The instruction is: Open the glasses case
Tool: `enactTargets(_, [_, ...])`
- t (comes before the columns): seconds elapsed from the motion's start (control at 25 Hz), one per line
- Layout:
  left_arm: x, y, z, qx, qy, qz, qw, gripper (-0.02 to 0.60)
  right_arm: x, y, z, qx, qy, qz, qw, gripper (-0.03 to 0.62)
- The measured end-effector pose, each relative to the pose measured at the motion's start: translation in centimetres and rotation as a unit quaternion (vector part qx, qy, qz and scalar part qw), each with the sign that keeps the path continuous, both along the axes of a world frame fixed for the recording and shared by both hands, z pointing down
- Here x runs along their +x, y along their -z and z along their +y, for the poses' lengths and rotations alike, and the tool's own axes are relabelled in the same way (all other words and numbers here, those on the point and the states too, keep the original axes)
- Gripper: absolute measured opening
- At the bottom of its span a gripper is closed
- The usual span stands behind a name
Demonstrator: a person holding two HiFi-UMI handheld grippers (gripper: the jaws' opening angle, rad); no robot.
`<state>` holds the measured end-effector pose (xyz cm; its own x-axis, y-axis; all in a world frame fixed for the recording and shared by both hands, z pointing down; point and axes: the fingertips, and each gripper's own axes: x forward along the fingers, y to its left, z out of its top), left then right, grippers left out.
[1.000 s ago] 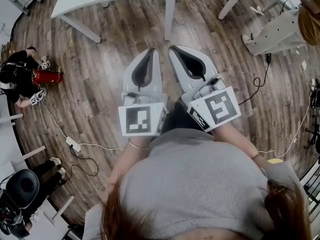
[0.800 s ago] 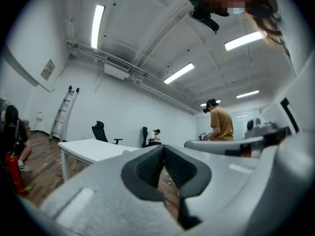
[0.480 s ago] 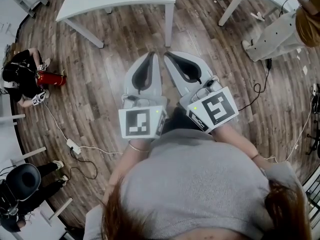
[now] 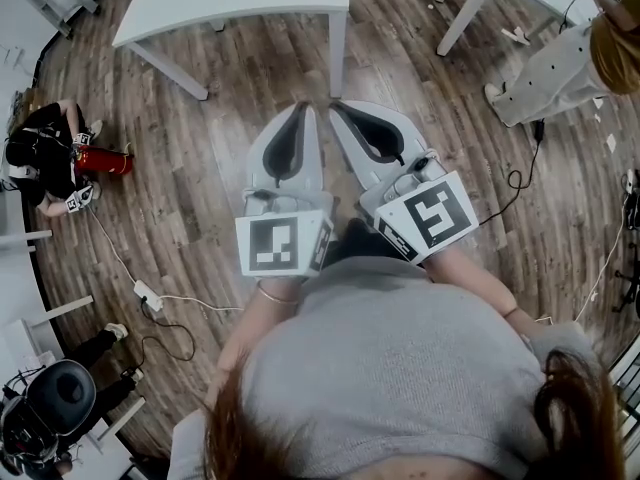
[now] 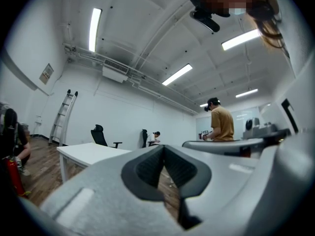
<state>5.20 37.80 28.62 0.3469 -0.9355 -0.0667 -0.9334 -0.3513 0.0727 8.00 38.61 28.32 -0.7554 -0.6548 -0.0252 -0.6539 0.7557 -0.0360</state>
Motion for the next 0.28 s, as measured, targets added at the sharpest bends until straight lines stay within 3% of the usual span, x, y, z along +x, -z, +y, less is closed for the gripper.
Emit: enactTargets(0.28, [0.1,0.28,-0.58,0.002,0.001,-0.003,1.0,0.002,0.21,0.27,-0.84,0.003,-0.002,0.001,1.0,0.005])
